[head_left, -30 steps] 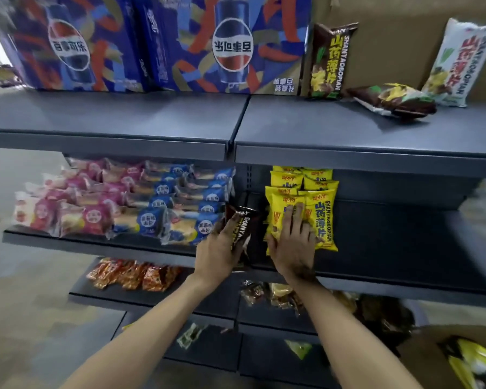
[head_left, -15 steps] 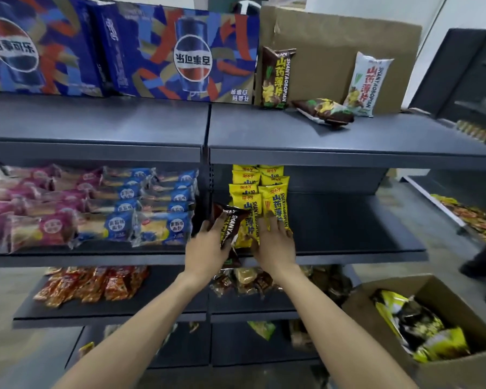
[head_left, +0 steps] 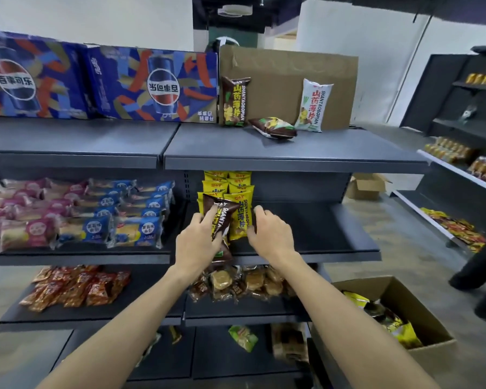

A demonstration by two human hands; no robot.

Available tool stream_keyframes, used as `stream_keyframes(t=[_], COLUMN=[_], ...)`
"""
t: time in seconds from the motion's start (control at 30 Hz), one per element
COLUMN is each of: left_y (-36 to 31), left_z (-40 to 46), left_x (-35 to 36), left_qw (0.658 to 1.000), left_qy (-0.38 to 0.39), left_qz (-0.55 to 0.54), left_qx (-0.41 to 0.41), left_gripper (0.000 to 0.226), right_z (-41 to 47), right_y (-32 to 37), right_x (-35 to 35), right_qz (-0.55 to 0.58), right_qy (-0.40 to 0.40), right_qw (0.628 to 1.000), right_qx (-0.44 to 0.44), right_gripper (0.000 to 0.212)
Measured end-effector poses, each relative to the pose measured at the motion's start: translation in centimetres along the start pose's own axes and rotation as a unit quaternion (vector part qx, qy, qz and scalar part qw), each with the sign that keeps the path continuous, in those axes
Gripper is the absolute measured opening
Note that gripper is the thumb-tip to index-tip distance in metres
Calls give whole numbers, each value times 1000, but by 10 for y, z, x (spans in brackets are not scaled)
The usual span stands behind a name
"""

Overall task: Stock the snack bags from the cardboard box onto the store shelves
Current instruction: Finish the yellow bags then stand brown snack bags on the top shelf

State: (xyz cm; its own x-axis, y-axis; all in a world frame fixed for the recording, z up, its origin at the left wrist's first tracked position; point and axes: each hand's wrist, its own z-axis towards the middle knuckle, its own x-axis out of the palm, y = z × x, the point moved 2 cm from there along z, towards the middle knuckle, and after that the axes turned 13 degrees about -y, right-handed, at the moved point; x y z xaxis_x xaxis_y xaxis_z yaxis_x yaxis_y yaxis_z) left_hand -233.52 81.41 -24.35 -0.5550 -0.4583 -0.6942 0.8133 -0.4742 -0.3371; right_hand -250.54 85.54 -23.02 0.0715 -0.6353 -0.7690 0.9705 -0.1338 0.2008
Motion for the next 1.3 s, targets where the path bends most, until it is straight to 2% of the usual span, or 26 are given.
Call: stream_keyframes(t=[0.33, 0.67, 0.83, 0.97, 1.1, 1.3], left_y=[-65, -108, -109, -105, -94, -80], left_z=[18, 113, 170, 216, 257, 312], left_x=[-37, -69, -62, -48, -29, 5], left_qw=[994, 983, 982, 979, 973, 975], left_qy=[-90, -170, -182, -197, -223, -216], left_qz=[33, 26, 19, 16, -2, -8], left_qx=[57, 59, 53, 54, 65, 55], left_gripper=[62, 63, 62, 62, 60, 55], right_z=[18, 108, 153, 197, 235, 282], right_y=[-44, -50, -49, -49, -48, -52], right_x=[-68, -113, -116, -108, -95, -66], right_qz=[56, 86, 91, 91, 86, 92], right_qy=[-44, -124, -141, -114, -122, -127], right_qw=[997, 987, 985, 989, 989, 987], right_qx=[-32, -59, -44, -10, -5, 17], right_gripper=[25, 32, 31, 30, 28, 28])
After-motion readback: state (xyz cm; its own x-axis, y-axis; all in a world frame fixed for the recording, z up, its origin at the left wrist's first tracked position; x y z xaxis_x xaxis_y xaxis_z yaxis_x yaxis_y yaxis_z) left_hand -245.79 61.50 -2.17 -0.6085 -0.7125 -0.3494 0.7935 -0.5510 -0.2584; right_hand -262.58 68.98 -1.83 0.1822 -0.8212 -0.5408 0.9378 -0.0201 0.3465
